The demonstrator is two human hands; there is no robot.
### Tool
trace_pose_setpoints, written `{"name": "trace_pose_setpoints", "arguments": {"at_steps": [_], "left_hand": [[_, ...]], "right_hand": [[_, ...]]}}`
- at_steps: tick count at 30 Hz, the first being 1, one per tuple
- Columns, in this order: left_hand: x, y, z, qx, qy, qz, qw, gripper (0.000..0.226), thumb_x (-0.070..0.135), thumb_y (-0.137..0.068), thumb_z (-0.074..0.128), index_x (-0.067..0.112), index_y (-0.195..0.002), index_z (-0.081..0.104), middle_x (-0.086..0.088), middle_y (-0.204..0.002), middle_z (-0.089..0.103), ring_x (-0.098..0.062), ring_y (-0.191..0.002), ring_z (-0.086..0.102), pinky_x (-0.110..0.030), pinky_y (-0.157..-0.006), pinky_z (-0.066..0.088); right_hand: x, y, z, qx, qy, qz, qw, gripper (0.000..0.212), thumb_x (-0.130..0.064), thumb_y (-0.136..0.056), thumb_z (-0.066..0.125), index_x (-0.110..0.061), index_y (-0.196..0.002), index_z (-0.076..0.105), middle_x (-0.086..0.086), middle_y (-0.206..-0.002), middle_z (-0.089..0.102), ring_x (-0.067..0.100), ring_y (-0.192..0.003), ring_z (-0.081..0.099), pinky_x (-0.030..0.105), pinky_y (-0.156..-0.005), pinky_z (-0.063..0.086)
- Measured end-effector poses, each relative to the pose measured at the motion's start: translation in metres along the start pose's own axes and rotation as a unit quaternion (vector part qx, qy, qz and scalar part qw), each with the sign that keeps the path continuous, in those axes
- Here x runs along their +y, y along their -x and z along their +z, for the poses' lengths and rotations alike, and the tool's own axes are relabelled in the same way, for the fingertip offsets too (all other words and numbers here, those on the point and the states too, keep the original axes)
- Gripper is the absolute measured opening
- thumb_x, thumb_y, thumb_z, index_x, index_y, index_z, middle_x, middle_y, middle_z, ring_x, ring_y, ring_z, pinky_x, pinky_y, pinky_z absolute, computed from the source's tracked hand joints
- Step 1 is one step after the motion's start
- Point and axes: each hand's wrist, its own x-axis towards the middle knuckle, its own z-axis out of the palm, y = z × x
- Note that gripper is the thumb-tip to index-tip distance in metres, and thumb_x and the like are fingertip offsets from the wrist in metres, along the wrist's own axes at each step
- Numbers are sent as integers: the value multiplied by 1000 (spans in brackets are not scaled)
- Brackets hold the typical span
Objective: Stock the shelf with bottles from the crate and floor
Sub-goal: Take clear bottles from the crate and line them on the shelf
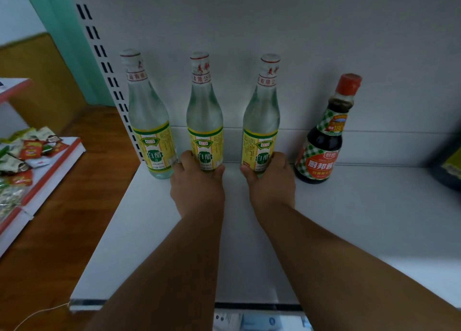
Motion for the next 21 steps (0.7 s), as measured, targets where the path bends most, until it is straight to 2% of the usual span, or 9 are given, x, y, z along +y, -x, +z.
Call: {"name": "trace_pose_setpoints", "arguments": {"at_steps": [11,16,21], "left_hand": [[0,0,2,0,-11,2,1000,69,45,-75,77,16,-129,44,-10,-126,53,-34,-118,52,-49,-94,46],[11,14,-12,-45,-15,-17,999,80,39,-77,78,8,-137,36,-14,-135,47,-35,-127,45,-45,-103,39],[19,62,-51,-92,-6,-6,996,71,28,-82,73,9,-140,37,-14,-135,47,-34,-126,45,-42,-101,39]], "right_hand": [[0,-2,1,2,21,-11,1000,61,-50,-83,69,-10,-122,46,12,-123,56,32,-116,51,46,-95,46],[-10,9,-12,-27,29,15,999,72,-52,-85,66,-6,-134,39,15,-133,48,34,-124,47,45,-102,43],[-22,43,-51,-71,62,13,995,70,-45,-90,63,-5,-140,35,15,-140,43,33,-129,41,41,-105,37]]}}
